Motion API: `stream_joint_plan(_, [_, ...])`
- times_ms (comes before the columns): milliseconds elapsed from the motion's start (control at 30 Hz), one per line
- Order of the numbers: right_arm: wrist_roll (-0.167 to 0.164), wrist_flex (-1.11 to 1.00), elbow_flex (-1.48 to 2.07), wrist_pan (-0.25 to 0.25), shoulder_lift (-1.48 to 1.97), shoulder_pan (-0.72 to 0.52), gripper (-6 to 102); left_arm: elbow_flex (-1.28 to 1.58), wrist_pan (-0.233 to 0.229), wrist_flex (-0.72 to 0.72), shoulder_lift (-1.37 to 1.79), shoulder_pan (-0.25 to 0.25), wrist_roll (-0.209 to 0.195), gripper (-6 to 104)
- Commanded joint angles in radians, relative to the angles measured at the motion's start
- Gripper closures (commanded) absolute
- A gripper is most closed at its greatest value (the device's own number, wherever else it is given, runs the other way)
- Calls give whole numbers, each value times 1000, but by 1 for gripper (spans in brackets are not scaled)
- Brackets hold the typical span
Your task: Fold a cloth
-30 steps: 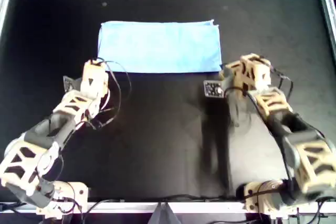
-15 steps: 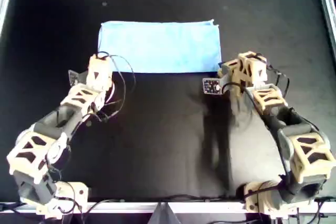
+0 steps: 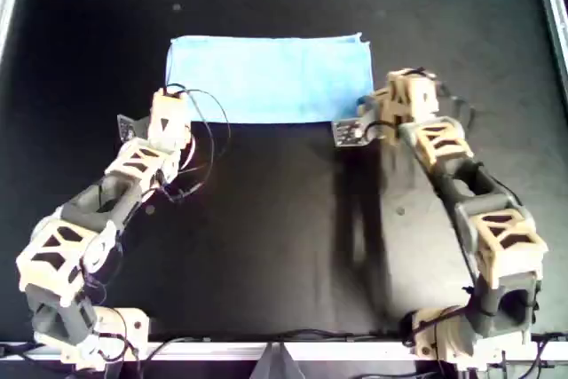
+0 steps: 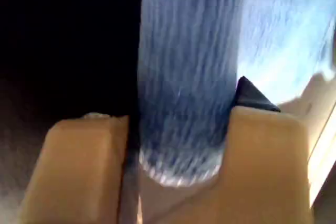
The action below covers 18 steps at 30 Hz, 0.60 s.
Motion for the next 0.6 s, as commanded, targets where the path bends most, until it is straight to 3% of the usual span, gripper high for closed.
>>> stream_joint_plan(0, [0, 23, -74, -12, 29, 0, 24, -37, 11, -12, 6, -5, -2, -1])
stream_joint_plan(300, [12, 23, -74, -11, 28, 0, 26, -115, 8, -9, -66, -5, 8, 1])
stream_joint_plan(433, [2, 23, -74, -11, 28, 0, 36, -117, -2, -9, -66, -5, 8, 14])
stream_joint_plan(567, [12, 23, -74, -11, 28, 0, 56, -118, -3, -9, -66, -5, 8, 34])
